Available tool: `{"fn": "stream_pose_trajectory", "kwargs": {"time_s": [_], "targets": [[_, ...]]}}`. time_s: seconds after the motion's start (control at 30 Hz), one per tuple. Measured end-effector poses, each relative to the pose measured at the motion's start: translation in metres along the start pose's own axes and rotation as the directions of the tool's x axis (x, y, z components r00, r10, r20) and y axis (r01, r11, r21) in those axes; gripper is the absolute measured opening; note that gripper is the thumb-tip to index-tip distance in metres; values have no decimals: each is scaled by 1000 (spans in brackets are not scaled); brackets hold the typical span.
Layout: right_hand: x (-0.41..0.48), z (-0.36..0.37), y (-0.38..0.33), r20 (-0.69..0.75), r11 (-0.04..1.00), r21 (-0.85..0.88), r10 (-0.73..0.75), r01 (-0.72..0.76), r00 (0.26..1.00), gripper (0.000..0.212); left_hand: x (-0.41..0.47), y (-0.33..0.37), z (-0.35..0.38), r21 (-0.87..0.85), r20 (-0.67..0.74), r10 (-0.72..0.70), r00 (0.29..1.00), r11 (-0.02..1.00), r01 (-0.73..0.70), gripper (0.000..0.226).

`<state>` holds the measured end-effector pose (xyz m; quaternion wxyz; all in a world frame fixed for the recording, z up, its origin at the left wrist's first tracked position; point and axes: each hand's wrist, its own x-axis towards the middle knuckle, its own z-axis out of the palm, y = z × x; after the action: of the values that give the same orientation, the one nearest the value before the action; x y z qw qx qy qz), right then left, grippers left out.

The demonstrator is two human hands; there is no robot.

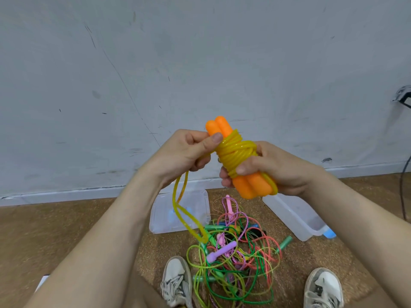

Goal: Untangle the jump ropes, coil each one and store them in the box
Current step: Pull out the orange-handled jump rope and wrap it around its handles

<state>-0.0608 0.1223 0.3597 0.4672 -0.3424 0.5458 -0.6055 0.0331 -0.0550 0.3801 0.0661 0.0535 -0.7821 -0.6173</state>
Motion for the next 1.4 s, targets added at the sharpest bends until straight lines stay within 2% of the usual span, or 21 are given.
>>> {"fn": "stream_pose_trajectory", "kwargs": {"time_s": [0.1, 0.2, 0.23, 0.3, 0.4, 0.47, 0.53, 0.6, 0.63, 0.67, 0.73, 0.77, 0.8, 0.83, 0.9, 0.97, 1.07, 1.13, 1.2, 1.27, 1.4], "targets": [[1, -7, 7, 310, 960, 257, 23, -107, 950, 57, -3, -2, 3, -89, 133, 43, 990, 996, -31, 44], [6, -5, 16, 480, 923, 349, -28, -162, 877, 53, -3, -3, 9, -215, 269, 21, 963, 976, 39, 94], [8, -5, 17, 511, 919, 355, -39, -170, 859, 54, -3, -4, 9, -216, 290, 33, 956, 976, 32, 91], [10, -8, 20, 536, 928, 331, -37, -170, 843, 55, -5, -4, 7, -201, 352, 82, 932, 980, -11, 57], [10, -9, 25, 529, 920, 344, -23, -190, 848, 56, -5, -4, 7, -202, 316, 26, 948, 979, 40, 47], [7, -5, 24, 435, 900, 376, 39, -221, 900, 59, -2, -5, 10, -265, 194, -56, 979, 958, 107, 42], [6, -5, 15, 215, 928, 316, 131, -196, 968, 59, 1, -5, 11, -304, 5, -132, 991, 944, 127, 33], [5, -8, 4, -140, 993, -20, 115, -119, 983, 67, 6, -5, 9, -289, -163, -184, 969, 948, 132, 38], [3, -9, -1, -295, 958, -258, 43, -123, 954, 78, 7, -4, 9, -293, -235, -215, 948, 945, 142, 41], [1, -7, -5, -387, 843, -516, -73, -150, 919, 91, 9, -5, 10, -313, -290, -250, 924, 937, 155, 43], [3, 7, 6, -350, 396, -892, -304, -217, 886, 113, 12, -7, 18, -382, -334, -318, 888, 906, 181, 43], [6, 14, 19, -317, 190, -947, -401, -260, 860, 113, 13, -7, 24, -418, -330, -343, 880, 888, 190, 42], [11, 19, 31, -304, 81, -949, -487, -304, 819, 105, 14, -9, 32, -449, -312, -367, 876, 870, 204, 43], [17, 20, 39, -312, 56, -940, -549, -338, 775, 93, 15, -9, 38, -473, -285, -386, 877, 853, 222, 43], [21, 13, 42, -337, 77, -930, -572, -360, 748, 74, 14, -9, 43, -475, -229, -401, 887, 841, 258, 43], [19, 3, 33, -329, 159, -944, -519, -289, 789, 64, 15, -9, 40, -400, -191, -352, 916, 880, 255, 43], [8, -4, 11, -424, 650, -734, -214, -195, 880, 41, 12, -6, 27, -192, -129, -239, 962, 958, 213, 44], [2, -9, 5, -289, 841, -521, -14, -145, 957, 40, 7, -3, 18, -53, -50, -212, 976, 976, 210, 44], [-3, -12, 6, -170, 929, -351, 64, -121, 983, 41, 2, -3, 13, 36, 7, -209, 978, 977, 209, 48], [-3, -11, 9, -96, 977, -182, 94, -110, 991, 45, 1, -5, 11, 35, -17, -181, 983, 983, 181, 53], [0, -5, 12, 51, 979, 159, 122, -129, 991, 49, 3, -3, 16, -171, -51, -48, 998, 984, 39, 28]]}}
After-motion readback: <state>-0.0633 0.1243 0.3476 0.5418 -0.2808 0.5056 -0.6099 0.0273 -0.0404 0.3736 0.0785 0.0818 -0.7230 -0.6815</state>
